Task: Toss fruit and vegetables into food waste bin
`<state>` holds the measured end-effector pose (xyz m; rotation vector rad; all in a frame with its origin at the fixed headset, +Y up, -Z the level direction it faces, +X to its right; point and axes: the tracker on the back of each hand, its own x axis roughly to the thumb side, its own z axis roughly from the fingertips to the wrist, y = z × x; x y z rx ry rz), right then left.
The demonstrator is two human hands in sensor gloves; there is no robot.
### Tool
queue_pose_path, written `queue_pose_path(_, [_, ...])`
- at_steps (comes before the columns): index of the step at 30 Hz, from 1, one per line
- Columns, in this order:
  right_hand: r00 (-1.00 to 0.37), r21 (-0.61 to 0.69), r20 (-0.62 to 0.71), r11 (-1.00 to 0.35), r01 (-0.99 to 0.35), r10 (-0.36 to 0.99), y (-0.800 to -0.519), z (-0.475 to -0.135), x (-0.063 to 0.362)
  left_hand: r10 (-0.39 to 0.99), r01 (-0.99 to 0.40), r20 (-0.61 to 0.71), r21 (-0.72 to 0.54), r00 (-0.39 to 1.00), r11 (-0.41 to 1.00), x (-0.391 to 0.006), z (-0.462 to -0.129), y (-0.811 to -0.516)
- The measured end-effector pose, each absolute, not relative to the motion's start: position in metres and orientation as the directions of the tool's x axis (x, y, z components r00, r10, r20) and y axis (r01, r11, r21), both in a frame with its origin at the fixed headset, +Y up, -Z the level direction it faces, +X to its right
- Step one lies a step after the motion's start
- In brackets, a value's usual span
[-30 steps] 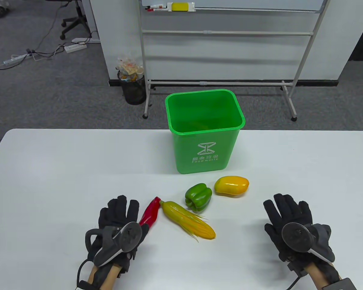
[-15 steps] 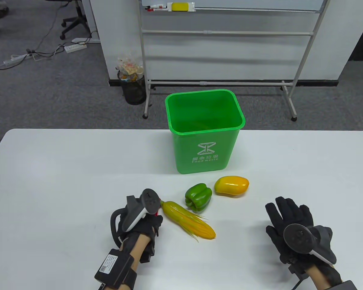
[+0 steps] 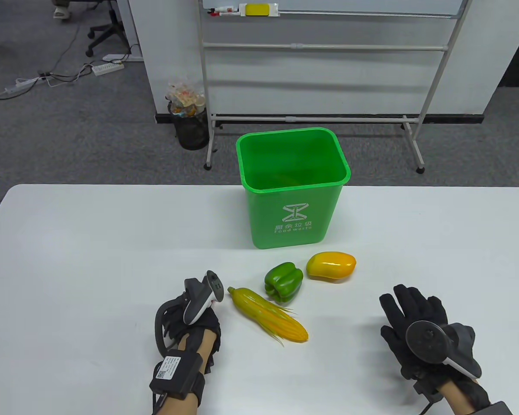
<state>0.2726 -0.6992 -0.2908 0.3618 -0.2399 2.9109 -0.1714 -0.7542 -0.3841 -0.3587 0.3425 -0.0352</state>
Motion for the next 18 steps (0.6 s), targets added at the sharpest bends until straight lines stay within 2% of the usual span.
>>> queue_pose_path(4, [-0.947, -0.125, 0.257, -0.965, -0.231, 0.193, -0.7, -0.291, 0.274, 0.058, -0.139, -0.261, -0.305, 0.963, 0.942, -0.179, -0.363, -0.742])
queue_pose_path(9, [-0.947, -0.123, 0.264, -0.968, -0.22, 0.182, -0.7, -0.29, 0.272, 0.315, -0.315, -0.058, -0.349, 0.947, 0.883, -0.158, -0.331, -0.736])
queue_pose_path(10, [-0.946, -0.118, 0.265, -0.968, -0.223, 0.185, -0.701, -0.29, 0.272, 0.402, -0.368, 0.009, -0.387, 0.916, 0.846, -0.149, -0.324, -0.736])
queue_pose_path(12, [-0.946, -0.112, 0.268, -0.969, -0.22, 0.184, -0.702, -0.29, 0.27, 0.589, -0.439, 0.186, -0.501, 0.787, 0.746, -0.129, -0.315, -0.738])
queue_pose_path(13, [-0.946, -0.11, 0.272, -0.971, -0.213, 0.177, -0.702, -0.289, 0.269, 0.677, -0.454, 0.229, -0.589, 0.699, 0.668, -0.118, -0.311, -0.74])
queue_pose_path(16, [-0.943, -0.101, 0.286, -0.973, -0.209, 0.172, -0.703, -0.288, 0.265, 0.875, -0.489, 0.181, -0.77, 0.448, 0.41, -0.085, -0.302, -0.744])
queue_pose_path(18, [-0.94, -0.101, 0.299, -0.974, -0.202, 0.164, -0.703, -0.287, 0.262, 0.933, -0.466, 0.142, -0.835, 0.331, 0.293, -0.063, -0.303, -0.739])
